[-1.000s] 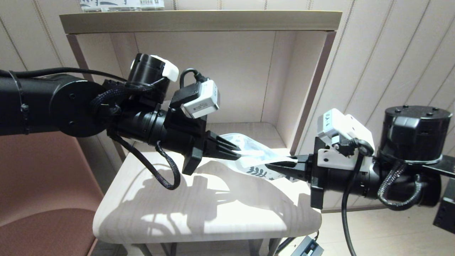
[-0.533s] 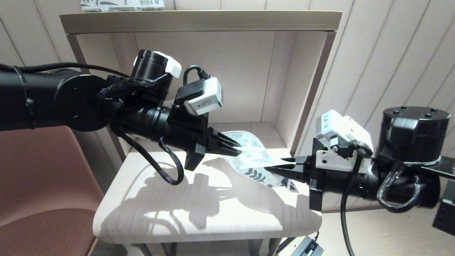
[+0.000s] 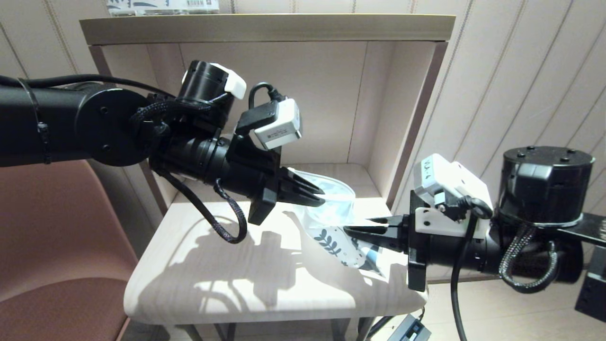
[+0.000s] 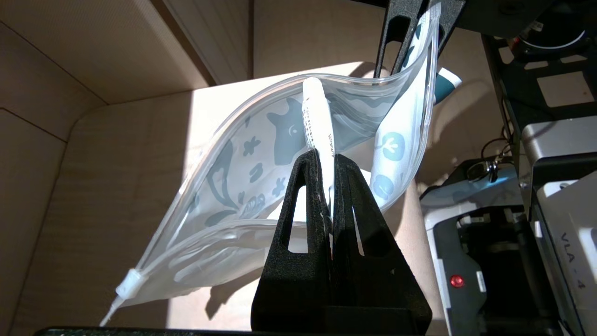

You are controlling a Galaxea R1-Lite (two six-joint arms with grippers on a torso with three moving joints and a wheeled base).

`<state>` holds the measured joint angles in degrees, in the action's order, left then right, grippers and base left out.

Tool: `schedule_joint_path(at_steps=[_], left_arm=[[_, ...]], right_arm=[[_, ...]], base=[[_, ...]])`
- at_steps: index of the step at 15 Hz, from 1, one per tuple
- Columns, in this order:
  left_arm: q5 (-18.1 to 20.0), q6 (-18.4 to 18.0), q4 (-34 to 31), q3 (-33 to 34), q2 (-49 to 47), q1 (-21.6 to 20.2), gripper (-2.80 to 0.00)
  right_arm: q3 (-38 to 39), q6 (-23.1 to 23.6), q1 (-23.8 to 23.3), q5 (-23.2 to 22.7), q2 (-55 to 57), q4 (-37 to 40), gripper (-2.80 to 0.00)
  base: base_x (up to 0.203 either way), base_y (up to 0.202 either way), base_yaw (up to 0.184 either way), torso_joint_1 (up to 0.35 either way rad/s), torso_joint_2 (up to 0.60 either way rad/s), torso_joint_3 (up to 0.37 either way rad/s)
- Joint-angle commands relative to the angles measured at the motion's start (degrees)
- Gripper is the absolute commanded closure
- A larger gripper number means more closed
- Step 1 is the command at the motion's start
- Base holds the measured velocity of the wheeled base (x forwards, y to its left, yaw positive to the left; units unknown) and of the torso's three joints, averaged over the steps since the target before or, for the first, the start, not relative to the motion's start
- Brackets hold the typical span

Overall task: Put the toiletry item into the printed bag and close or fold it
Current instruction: Place the toothpaste in the storage bag

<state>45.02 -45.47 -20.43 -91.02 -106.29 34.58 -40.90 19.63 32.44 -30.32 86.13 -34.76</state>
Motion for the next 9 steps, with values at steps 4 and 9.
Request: schedule_joint_path(at_steps=[4,9], left_arm=[[-0.5,-1.1,-2.7,1.1,2.2,0.0,0.0],[-1.0,-2.2,-4.2,2.7,3.9,-0.3,0.0]], right_arm=[[0.0,0.2,-0.1,-0.2,0.3,-0.4,0.0],[-0.6,0.2,0.0,-0.3,0.4,-0.5,0.0]], base=[[0.0,0.0,0.0,0.0,0.0,0.0],[0.0,0.0,0.0,0.0,0.0,0.0]])
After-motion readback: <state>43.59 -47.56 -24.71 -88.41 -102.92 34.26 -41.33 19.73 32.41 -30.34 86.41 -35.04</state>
